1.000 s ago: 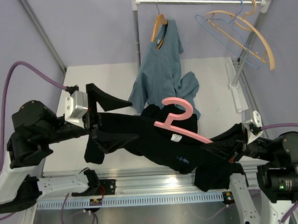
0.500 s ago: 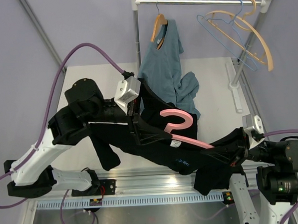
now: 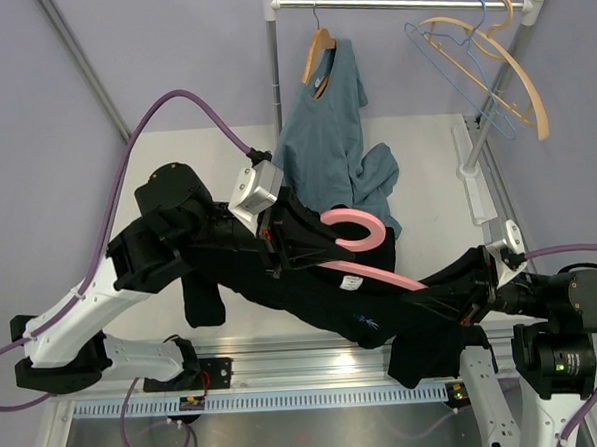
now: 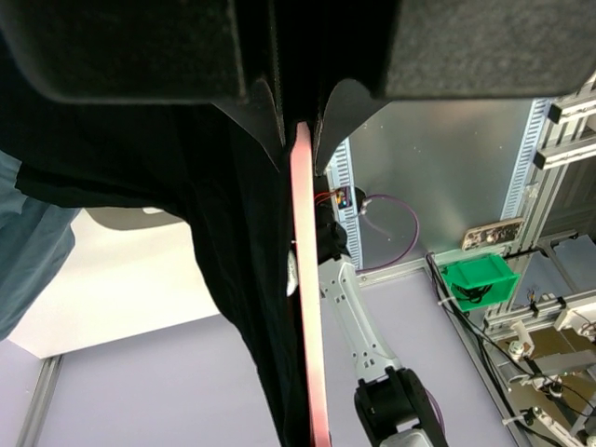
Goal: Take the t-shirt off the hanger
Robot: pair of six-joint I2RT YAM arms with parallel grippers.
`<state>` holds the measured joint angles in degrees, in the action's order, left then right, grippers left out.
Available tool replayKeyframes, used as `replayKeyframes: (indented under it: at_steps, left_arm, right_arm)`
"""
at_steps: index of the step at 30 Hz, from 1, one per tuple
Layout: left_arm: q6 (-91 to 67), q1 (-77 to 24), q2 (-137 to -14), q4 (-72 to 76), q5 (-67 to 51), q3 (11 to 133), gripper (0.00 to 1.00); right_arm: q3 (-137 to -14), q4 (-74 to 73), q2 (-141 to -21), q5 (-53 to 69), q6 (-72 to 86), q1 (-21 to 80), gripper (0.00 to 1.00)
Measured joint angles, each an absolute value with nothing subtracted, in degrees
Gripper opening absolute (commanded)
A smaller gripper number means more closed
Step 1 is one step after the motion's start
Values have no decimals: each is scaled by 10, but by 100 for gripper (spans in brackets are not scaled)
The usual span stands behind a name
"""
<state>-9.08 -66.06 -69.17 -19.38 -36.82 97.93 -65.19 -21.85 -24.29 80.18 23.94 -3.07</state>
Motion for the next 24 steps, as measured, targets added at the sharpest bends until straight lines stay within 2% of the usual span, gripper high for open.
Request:
replayKeyframes:
  at_steps: [7,9,11,13,14,15,18,24]
  left_arm:
    - [-93,-660,-691,-194,-355,978,0]
    - [-93,-660,-688,-194,-343,976,0]
    - [-95,-661,-682,-194,-330,969,0]
    - [-96,-663,-670,-197,-309,957,0]
    - [-96,-664,-663,-197,-292,947,0]
    - [-97,-665,-655,-200,-279,940,0]
    - [-98,-665,-625,-206,-234,918,0]
    - [-103,-665,-531,-209,-153,883,0]
  right_arm:
    - [-652,-216,-255,806,244,-30,0]
    - [-652,-210,-259,806,248,-30,35]
    - [-653,-208,-262,792,253,-30,62]
    - [-656,-206,-272,768,253,-30,72]
    - [-658,-209,-277,755,250,-30,81]
    - [-658,-212,-281,743,248,-30,85]
    - [-645,-212,-284,720,242,-31,90]
    - [-615,-209,-279,705,239,-31,90]
